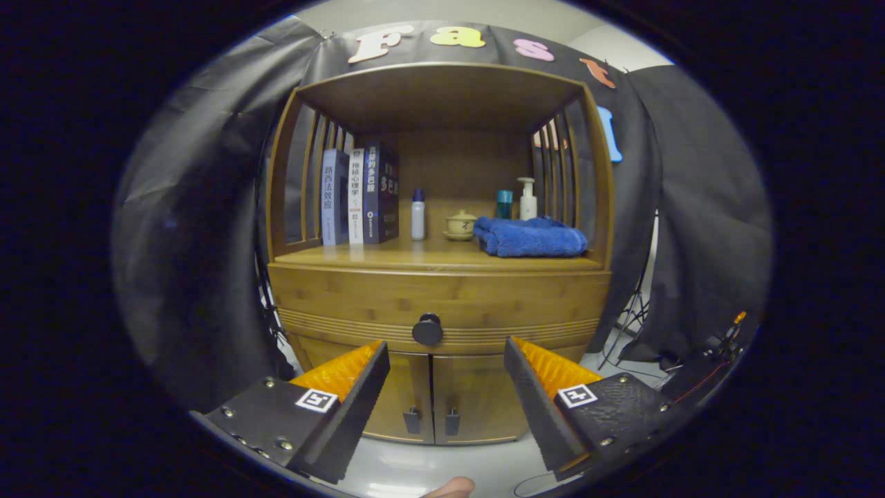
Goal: Pull open the drawer, take out the items inside it, and place them on the countertop above the cabinet.
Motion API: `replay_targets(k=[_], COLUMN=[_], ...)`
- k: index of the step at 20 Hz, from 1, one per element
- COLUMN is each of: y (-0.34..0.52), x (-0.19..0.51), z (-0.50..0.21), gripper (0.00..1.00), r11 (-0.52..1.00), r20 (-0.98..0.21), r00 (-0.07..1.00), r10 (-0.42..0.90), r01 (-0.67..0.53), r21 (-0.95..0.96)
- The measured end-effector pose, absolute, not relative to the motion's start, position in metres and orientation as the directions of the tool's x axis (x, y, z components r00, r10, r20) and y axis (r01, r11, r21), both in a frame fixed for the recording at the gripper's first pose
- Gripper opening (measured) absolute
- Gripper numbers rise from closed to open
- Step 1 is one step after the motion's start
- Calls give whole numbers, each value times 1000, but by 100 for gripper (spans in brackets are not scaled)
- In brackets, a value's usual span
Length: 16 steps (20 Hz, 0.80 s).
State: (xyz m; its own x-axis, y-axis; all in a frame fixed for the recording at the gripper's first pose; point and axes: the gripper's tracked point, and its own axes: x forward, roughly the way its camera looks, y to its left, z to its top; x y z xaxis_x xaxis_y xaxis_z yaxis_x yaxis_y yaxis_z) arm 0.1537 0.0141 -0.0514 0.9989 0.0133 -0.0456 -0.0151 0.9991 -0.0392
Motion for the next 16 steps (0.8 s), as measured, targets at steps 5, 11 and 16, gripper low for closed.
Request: replay_targets(k=[5, 11, 16], y=[24, 36, 37], x=[215, 251, 263], z=[-62, -82, -90], gripper=[100, 99, 96], r11=[998, 998, 997], r20=[-28, -76, -109], r00=[1000, 997, 994], r10=[-4, 21, 22], r01=[3, -25, -29], r21=[-56, -52, -65])
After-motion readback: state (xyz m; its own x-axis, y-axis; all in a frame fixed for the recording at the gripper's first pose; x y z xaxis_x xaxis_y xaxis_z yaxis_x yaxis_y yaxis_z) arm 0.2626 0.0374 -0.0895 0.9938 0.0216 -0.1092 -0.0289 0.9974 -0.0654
